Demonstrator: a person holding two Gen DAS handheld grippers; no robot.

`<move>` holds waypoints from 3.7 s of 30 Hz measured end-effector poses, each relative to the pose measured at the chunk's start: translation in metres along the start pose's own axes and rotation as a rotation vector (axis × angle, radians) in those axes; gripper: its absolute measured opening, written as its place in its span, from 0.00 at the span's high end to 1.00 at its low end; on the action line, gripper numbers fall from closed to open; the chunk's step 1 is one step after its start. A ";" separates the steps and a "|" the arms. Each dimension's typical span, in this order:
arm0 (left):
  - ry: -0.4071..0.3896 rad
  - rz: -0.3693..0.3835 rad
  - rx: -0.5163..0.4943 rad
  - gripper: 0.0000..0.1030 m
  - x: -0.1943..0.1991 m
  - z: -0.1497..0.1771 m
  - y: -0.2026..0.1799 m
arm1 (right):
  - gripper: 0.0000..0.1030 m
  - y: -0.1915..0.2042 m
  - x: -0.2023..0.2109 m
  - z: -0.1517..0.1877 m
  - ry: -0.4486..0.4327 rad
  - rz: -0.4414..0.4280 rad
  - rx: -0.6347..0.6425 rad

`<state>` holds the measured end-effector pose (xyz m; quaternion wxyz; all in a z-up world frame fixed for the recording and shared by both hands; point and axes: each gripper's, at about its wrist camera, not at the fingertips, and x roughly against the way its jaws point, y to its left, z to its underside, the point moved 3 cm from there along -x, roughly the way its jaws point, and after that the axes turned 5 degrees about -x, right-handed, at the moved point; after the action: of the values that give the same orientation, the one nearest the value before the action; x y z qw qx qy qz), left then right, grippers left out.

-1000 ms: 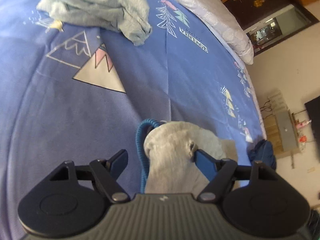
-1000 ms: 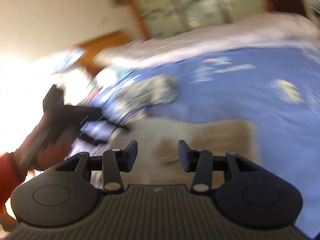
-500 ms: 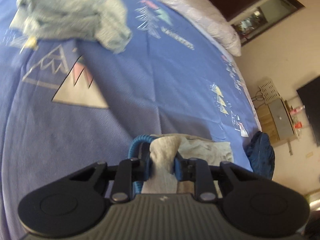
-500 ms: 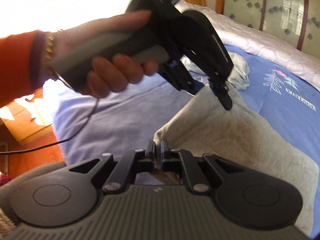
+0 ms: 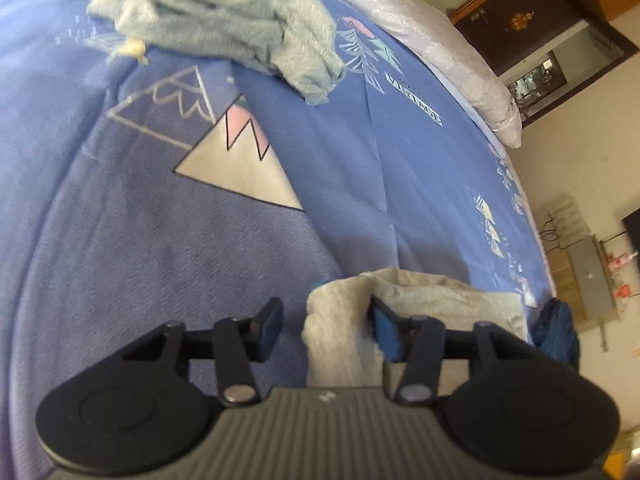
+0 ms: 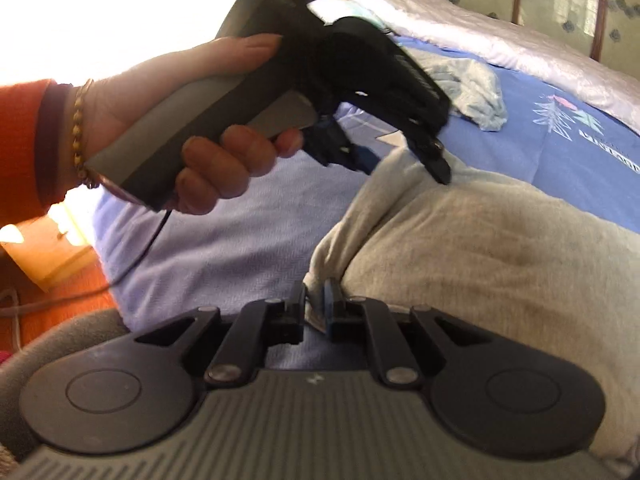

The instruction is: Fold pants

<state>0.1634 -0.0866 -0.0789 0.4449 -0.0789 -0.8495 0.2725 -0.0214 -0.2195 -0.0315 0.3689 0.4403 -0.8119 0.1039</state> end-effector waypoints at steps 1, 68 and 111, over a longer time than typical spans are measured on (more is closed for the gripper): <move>-0.026 -0.028 -0.031 0.42 0.010 0.000 -0.006 | 0.82 -0.003 0.011 -0.002 -0.020 -0.016 -0.036; 0.112 -0.064 -0.130 0.39 0.024 0.117 -0.078 | 0.65 -0.148 0.151 0.140 -0.180 0.002 -1.122; 0.099 0.005 -0.042 0.08 0.032 0.132 -0.076 | 0.51 -0.150 0.158 0.150 -0.205 -0.083 -1.197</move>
<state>0.0471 -0.1900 -0.0760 0.4841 -0.1038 -0.8317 0.2514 -0.0325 -0.4827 -0.0520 0.4763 0.1955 -0.7427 -0.4281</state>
